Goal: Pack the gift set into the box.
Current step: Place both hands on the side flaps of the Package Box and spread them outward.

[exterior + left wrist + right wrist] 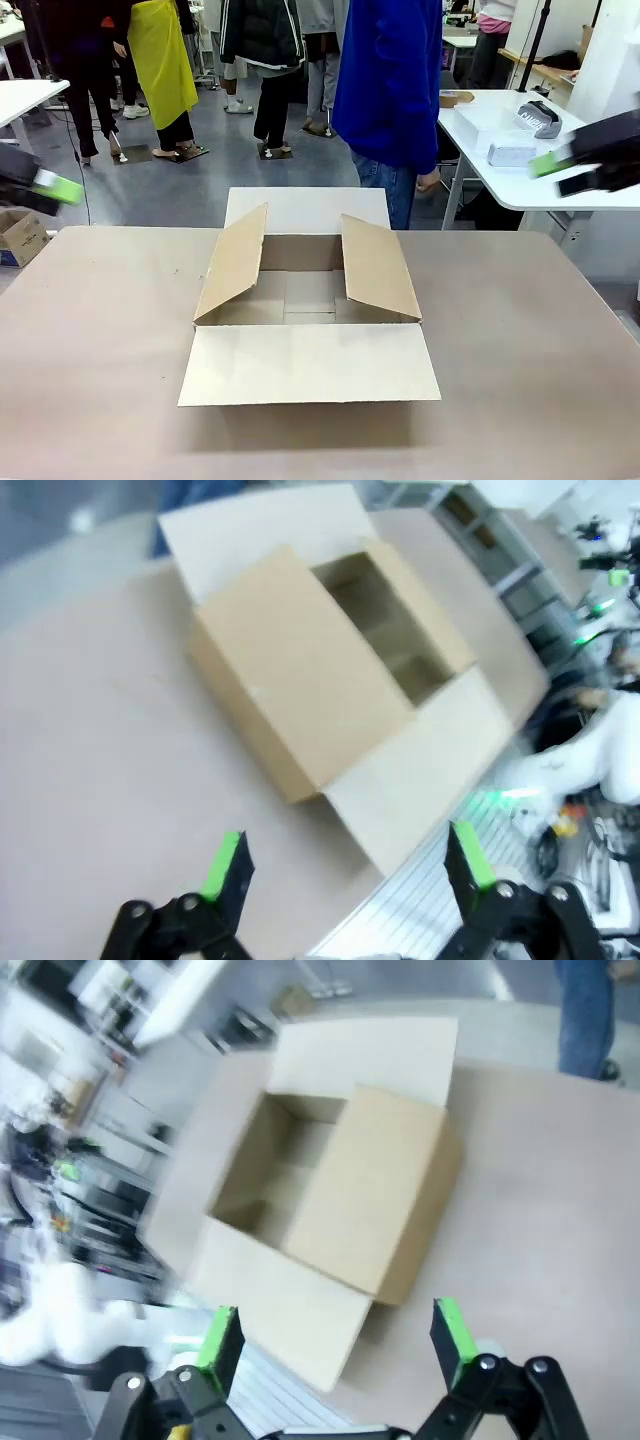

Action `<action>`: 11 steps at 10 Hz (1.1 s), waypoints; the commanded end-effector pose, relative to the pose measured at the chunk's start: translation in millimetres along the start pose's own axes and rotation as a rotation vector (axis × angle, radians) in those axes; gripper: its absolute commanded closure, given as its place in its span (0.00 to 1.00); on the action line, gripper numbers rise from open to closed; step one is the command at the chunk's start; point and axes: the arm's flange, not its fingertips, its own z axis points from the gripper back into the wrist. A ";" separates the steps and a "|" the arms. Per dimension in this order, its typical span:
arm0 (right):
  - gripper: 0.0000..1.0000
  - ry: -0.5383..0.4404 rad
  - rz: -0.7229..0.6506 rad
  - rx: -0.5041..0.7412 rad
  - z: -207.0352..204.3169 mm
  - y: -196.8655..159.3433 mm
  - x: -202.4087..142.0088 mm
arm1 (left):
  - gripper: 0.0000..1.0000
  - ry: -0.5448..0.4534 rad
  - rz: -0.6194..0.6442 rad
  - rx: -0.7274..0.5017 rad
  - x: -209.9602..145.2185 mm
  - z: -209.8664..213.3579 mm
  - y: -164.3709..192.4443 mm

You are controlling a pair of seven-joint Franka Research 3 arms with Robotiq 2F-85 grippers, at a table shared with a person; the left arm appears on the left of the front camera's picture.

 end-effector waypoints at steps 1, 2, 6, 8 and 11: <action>0.00 -0.116 -0.245 0.193 44.3 -87.5 -37.2 | 0.00 -0.218 0.353 -0.383 -33.1 48.0 90.6; 0.00 -0.187 -0.360 0.256 61.4 -133.4 -57.4 | 0.00 -0.378 0.490 -0.493 -60.3 61.5 133.9; 0.00 -0.252 -0.514 0.294 97.9 -189.8 -86.7 | 0.00 -0.367 0.463 -0.384 -113.0 72.2 160.5; 0.00 -0.252 -0.514 0.294 97.9 -189.8 -86.7 | 0.00 -0.367 0.463 -0.384 -113.0 72.2 160.5; 0.00 -0.252 -0.514 0.294 97.9 -189.8 -86.7 | 0.00 -0.367 0.463 -0.384 -113.0 72.2 160.5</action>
